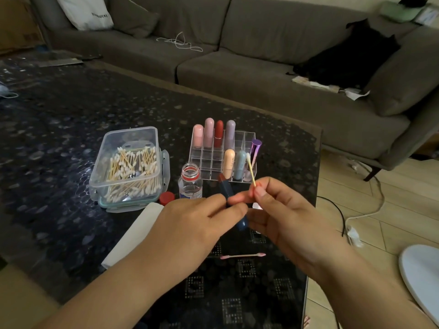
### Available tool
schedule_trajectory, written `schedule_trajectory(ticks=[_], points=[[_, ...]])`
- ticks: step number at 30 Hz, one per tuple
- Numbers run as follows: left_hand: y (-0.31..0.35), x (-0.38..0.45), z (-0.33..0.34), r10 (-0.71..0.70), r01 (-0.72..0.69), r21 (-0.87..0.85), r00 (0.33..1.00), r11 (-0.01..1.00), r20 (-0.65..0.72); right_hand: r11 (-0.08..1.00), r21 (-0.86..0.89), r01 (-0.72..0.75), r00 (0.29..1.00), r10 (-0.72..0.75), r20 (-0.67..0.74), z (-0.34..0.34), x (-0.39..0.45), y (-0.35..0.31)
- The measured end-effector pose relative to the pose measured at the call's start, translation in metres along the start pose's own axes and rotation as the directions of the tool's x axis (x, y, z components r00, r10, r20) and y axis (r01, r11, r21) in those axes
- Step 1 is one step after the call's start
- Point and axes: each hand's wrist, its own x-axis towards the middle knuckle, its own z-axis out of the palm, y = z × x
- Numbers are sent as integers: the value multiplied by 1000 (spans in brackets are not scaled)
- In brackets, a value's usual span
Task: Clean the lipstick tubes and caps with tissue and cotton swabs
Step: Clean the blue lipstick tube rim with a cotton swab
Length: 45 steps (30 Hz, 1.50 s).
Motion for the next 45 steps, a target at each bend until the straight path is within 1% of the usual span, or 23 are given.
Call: schedule_trajectory(ticks=[2, 3, 4, 5, 6, 7, 8, 9, 10, 11, 15, 18, 20, 21, 23, 25, 27, 29, 32, 35, 39, 43, 45], points=[[-1, 1, -1, -89, 95, -157, 995, 983, 46, 997, 72, 33, 999, -32, -16, -1, 2, 1], [0, 2, -1, -151, 162, -252, 987, 954, 60, 992, 112, 52, 998, -49, -31, -1, 4, 2], [3, 3, -1, -241, 245, -360, 969, 900, 57, 988, 141, 67, 997, -61, -47, -2, 5, 2], [5, 3, 0, -354, 339, -473, 933, 813, 61, 984, 156, 79, 996, -70, -62, -2, 6, 2], [6, 5, 1, -465, 433, -570, 880, 698, 99, 983, 160, 85, 995, -74, -72, -2, 6, 3], [8, 8, 2, -557, 517, -639, 814, 569, 162, 984, 157, 85, 995, -74, -73, -2, 7, 3], [8, 11, 1, -618, 585, -681, 748, 440, 243, 985, 155, 82, 995, -72, -68, -2, 7, 4], [8, 14, 0, -643, 626, -708, 696, 327, 318, 985, 152, 78, 996, -70, -60, -2, 8, 5], [8, 16, 0, -644, 645, -723, 668, 249, 373, 986, 148, 73, 997, -66, -50, -1, 8, 5], [8, 16, 1, -634, 650, -729, 661, 216, 401, 988, 141, 65, 997, -59, -42, 0, 8, 6], [7, 19, 0, -598, 624, -743, 699, 242, 392, 993, 107, 40, 999, -38, -18, 3, 7, 9], [4, 18, 0, -597, 640, -738, 683, 213, 420, 999, 40, 35, 999, -35, -7, 3, 6, 9], [2, 18, 0, -606, 652, -737, 663, 181, 439, 993, -97, 66, 996, -71, -47, 0, 5, 4], [2, 18, -1, -611, 651, -743, 654, 156, 445, 975, -202, 89, 991, -107, -81, -3, 4, 0], [1, 18, -4, -617, 643, -760, 636, 92, 463, 892, -435, 124, 970, -201, -136, -9, 1, -8], [1, 18, -6, -609, 629, -776, 629, 36, 482, 793, -591, 148, 946, -288, -148, -15, -2, -15], [1, 17, -7, -592, 609, -793, 642, 8, 487, 730, -663, 165, 928, -343, -146, -17, -5, -17], [2, 15, -7, -572, 590, -807, 671, 26, 472, 665, -720, 200, 906, -405, -122, -17, -7, -17], [4, 14, -6, -546, 569, -820, 708, 64, 448, 585, -770, 255, 861, -500, -96, -17, -8, -16], [5, 14, -6, -531, 564, -822, 723, 83, 442, 527, -797, 293, 809, -581, -87, -18, -7, -18], [6, 14, -6, -522, 558, -826, 730, 83, 441, 529, -787, 317, 785, -612, -95, -18, -6, -20], [6, 13, -7, -512, 545, -833, 745, 96, 428, 525, -786, 327, 785, -614, -83, -18, -6, -19], [6, 13, -8, -509, 545, -832, 747, 100, 428, 543, -769, 336, 788, -609, -85, -18, -7, -19]])
